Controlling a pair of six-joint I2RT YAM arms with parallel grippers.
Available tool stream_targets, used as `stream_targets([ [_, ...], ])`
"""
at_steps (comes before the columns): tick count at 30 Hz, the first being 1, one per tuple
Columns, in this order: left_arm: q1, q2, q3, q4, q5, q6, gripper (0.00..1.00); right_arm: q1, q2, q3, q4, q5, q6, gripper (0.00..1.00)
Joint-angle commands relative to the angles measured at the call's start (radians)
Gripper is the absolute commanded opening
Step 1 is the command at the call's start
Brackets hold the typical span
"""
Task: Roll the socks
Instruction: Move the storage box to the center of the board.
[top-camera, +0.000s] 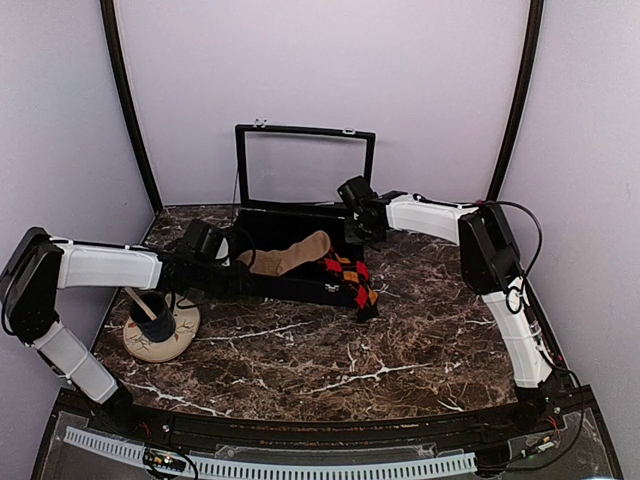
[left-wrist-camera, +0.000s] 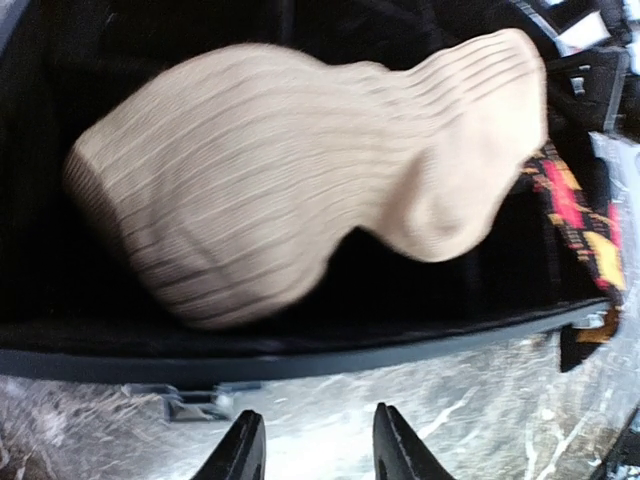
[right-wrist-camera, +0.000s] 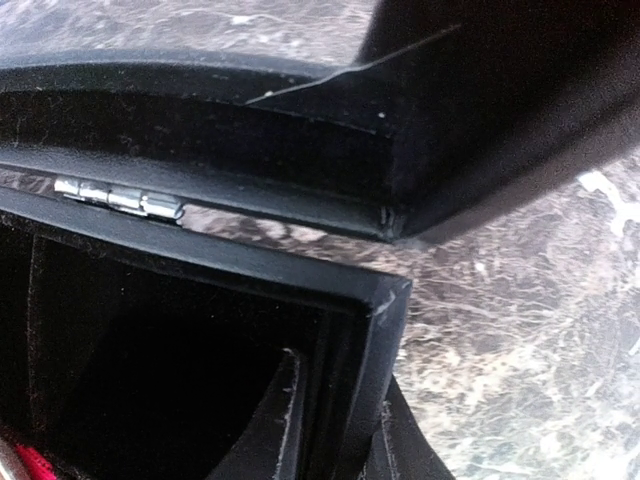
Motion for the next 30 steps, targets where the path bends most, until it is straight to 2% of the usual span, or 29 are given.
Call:
stream_targets([
  [1, 0.003, -0.038, 0.069, -0.016, 0.099, 0.04, 0.39, -0.051, -0.021, 0.05, 0.082, 0.015, 0.099, 0.0],
  [10, 0.0, -0.012, 0.186, -0.07, 0.13, 0.073, 0.39, -0.088, -0.037, 0.054, 0.08, 0.044, 0.056, 0.0],
  [30, -0.001, 0.013, 0.194, -0.073, 0.119, 0.069, 0.39, -0.234, -0.093, -0.026, 0.137, 0.037, -0.152, 0.0],
])
